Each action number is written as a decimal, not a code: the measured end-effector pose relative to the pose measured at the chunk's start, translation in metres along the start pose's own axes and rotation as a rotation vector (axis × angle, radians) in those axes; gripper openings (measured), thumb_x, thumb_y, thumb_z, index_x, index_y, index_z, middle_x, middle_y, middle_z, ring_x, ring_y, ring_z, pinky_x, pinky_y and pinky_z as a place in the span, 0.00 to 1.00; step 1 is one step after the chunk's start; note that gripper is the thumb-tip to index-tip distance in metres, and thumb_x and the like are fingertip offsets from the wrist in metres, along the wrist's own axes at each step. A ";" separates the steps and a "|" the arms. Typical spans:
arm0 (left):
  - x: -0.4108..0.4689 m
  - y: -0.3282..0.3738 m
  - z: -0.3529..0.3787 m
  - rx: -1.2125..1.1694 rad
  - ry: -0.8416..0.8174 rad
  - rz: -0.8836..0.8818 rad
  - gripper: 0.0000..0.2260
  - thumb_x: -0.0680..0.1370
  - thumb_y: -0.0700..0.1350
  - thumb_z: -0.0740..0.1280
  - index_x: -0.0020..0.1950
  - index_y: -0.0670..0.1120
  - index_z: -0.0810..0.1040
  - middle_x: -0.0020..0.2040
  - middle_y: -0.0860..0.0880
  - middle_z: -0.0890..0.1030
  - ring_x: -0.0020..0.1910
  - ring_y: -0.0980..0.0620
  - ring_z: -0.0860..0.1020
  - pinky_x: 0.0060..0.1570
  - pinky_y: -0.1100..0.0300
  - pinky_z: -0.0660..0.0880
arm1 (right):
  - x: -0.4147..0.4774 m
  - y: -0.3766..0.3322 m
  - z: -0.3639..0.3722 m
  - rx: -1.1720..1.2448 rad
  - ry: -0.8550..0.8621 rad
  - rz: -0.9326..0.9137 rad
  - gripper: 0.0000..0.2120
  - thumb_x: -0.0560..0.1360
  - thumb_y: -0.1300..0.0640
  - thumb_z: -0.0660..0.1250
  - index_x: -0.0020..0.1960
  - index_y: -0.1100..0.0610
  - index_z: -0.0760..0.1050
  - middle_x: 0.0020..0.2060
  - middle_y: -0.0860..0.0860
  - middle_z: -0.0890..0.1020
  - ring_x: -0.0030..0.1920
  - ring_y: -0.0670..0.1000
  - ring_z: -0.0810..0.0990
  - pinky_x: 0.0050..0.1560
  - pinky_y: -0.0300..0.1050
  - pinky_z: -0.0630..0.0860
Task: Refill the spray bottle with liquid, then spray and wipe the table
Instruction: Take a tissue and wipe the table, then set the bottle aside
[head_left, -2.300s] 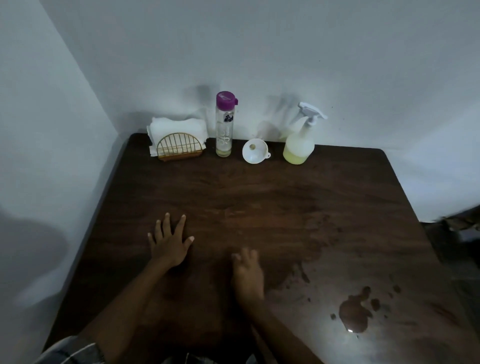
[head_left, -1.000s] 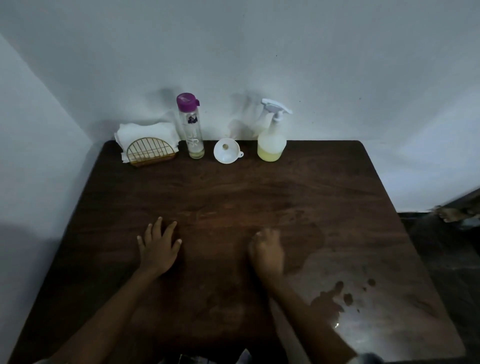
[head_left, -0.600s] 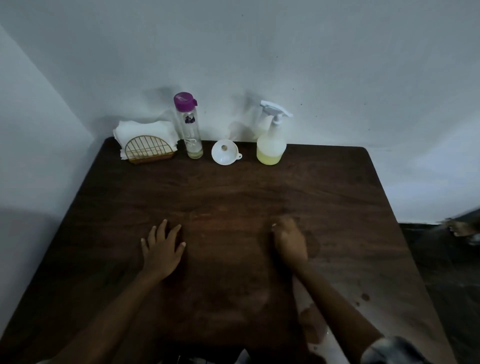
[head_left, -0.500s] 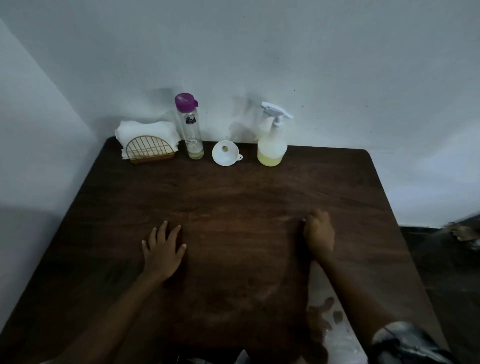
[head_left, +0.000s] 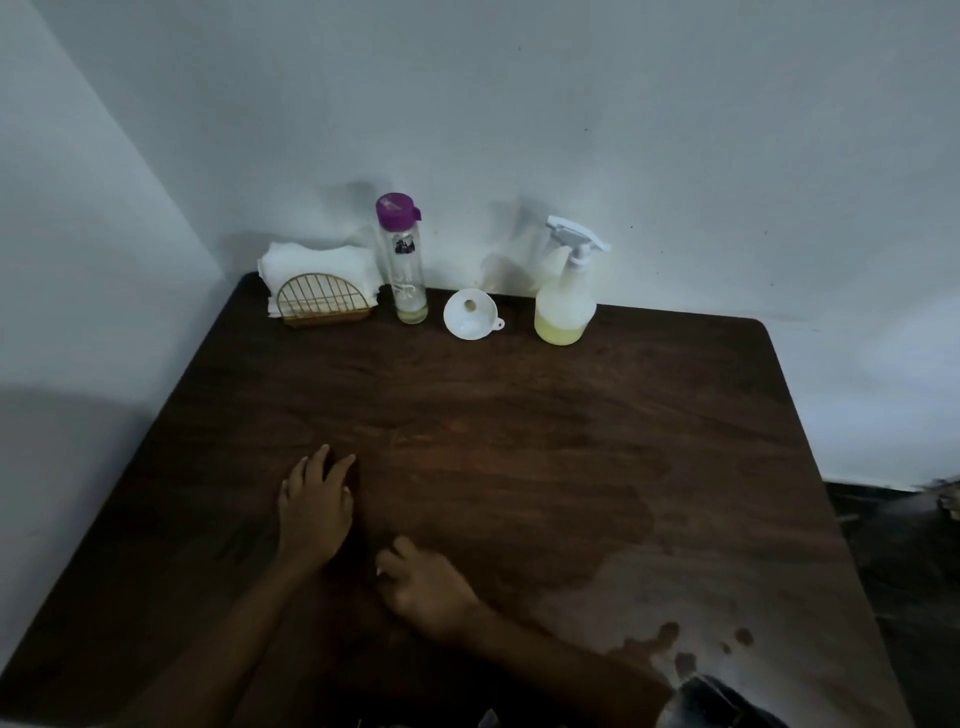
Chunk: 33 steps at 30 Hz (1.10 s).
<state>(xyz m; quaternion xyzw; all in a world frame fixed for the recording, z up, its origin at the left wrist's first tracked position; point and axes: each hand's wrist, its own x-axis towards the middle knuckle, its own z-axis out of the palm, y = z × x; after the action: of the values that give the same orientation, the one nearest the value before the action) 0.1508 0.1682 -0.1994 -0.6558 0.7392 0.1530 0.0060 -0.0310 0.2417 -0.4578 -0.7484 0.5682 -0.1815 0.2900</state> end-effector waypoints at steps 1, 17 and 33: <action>0.000 -0.004 -0.001 0.004 0.006 -0.011 0.20 0.78 0.45 0.59 0.71 0.51 0.65 0.75 0.45 0.59 0.74 0.42 0.55 0.70 0.44 0.58 | -0.018 -0.077 -0.104 -0.027 -0.008 0.036 0.10 0.76 0.54 0.55 0.46 0.55 0.75 0.47 0.52 0.75 0.46 0.50 0.72 0.38 0.44 0.69; -0.005 -0.037 -0.006 -0.051 0.017 0.023 0.19 0.78 0.43 0.60 0.69 0.51 0.68 0.74 0.46 0.62 0.73 0.44 0.57 0.71 0.45 0.58 | 0.007 -0.152 -0.203 -0.136 0.330 0.523 0.11 0.77 0.61 0.57 0.55 0.58 0.75 0.58 0.57 0.74 0.57 0.55 0.72 0.52 0.45 0.70; 0.000 -0.071 -0.020 -0.115 0.013 0.079 0.20 0.76 0.39 0.61 0.67 0.52 0.71 0.73 0.47 0.63 0.73 0.44 0.57 0.71 0.45 0.57 | 0.090 -0.118 -0.238 -0.313 0.460 0.714 0.11 0.77 0.63 0.56 0.56 0.63 0.75 0.61 0.59 0.71 0.60 0.59 0.69 0.47 0.50 0.73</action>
<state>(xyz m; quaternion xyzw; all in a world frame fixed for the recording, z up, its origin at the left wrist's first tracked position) 0.2235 0.1568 -0.1963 -0.6262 0.7547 0.1911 -0.0428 -0.0598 0.1238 -0.2050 -0.4805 0.8610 -0.1435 0.0843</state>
